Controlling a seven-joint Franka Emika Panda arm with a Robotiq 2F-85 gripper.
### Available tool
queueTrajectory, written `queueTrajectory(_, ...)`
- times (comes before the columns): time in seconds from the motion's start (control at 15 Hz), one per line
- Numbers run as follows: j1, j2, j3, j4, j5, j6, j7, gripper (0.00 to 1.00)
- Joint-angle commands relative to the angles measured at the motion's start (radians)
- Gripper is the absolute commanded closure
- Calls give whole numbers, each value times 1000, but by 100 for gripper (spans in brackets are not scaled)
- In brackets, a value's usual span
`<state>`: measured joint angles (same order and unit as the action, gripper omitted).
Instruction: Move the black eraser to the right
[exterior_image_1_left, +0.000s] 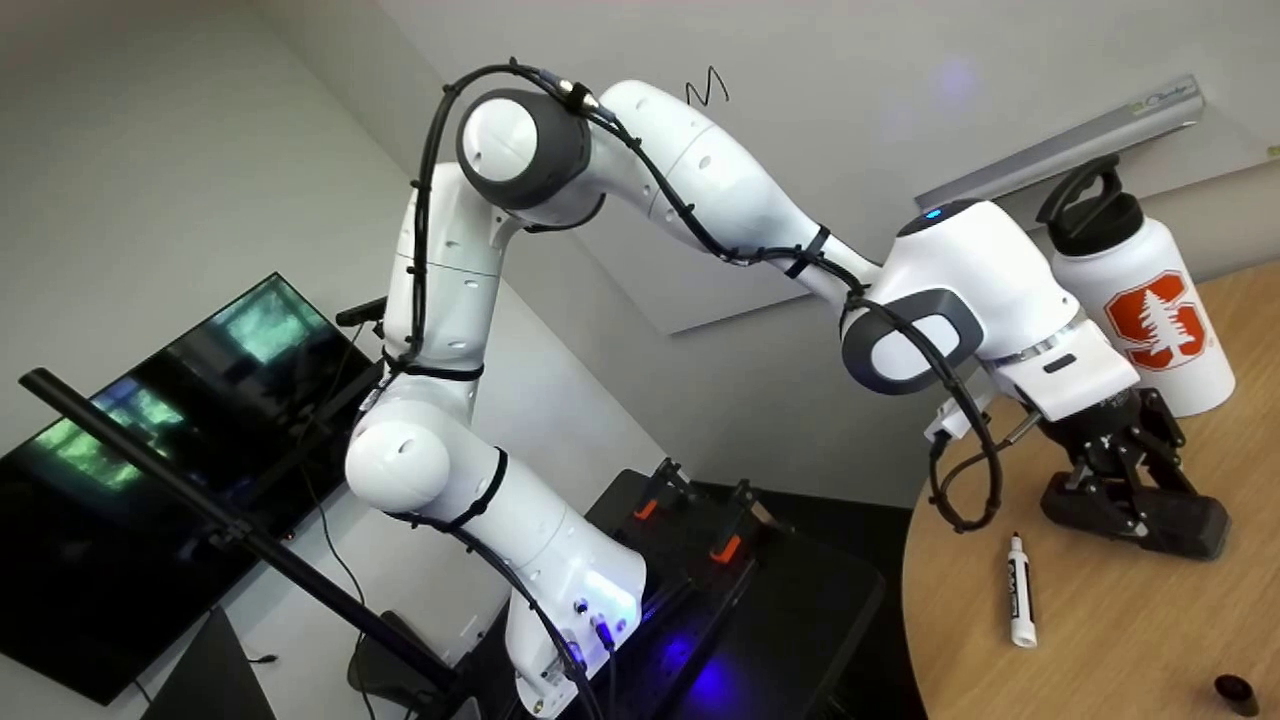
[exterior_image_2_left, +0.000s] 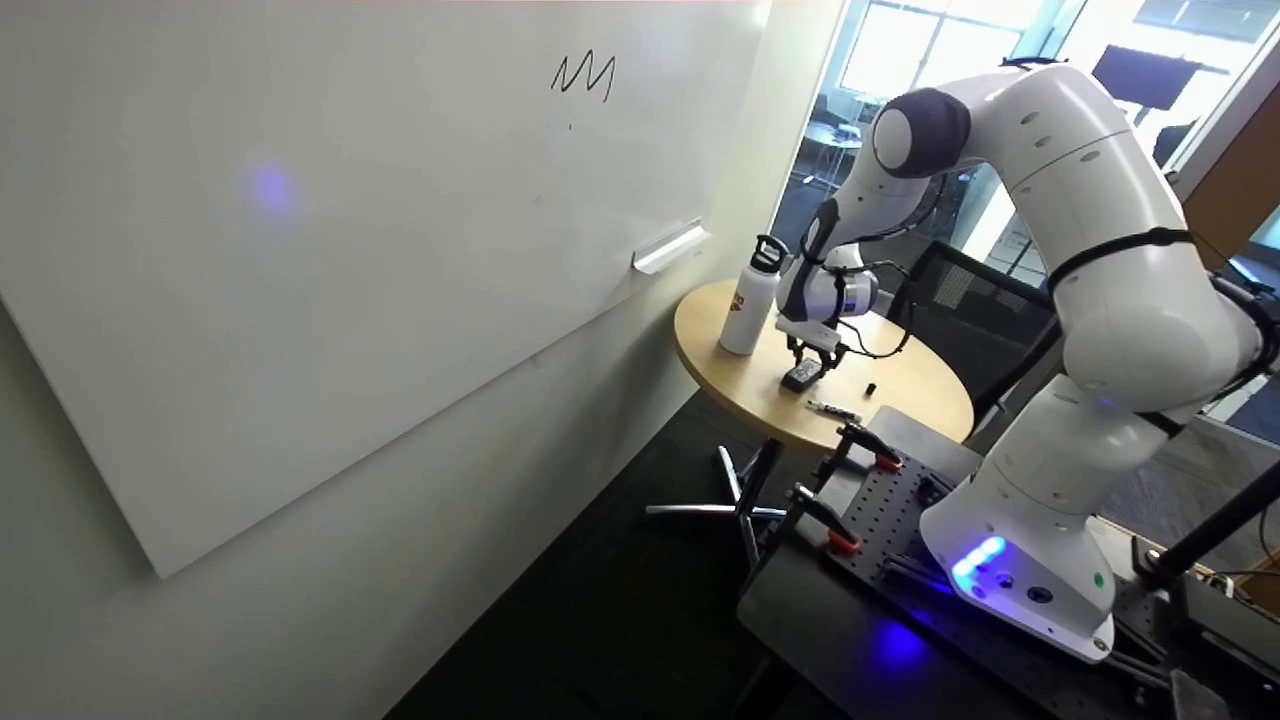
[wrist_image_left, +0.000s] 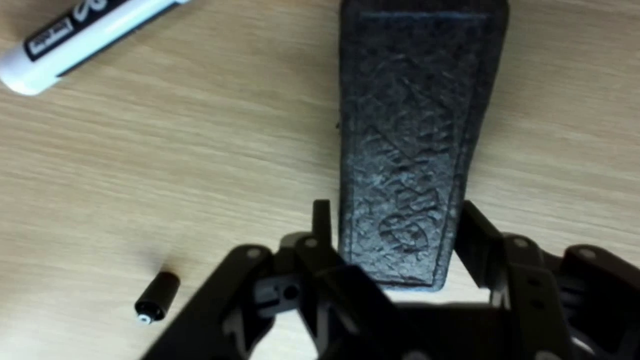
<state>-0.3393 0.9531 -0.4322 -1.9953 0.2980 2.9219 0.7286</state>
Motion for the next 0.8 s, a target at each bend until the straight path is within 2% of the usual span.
queueTrajectory(0.0, 6, -1, -9, 16, 20, -36, -14, 66)
queueTrajectory(0.07, 6, -8, -12, 10, 19, -31, -16, 71)
queueTrajectory(0.2, 9, -27, -31, -2, 12, -21, -25, 71)
queueTrajectory(0.4, 34, -29, -110, 17, -23, -21, -42, 71)
queueTrajectory(0.6, 19, -20, -143, 70, -69, -28, -140, 71)
queueTrajectory(0.73, -11, -14, -123, 104, -103, -16, -254, 71)
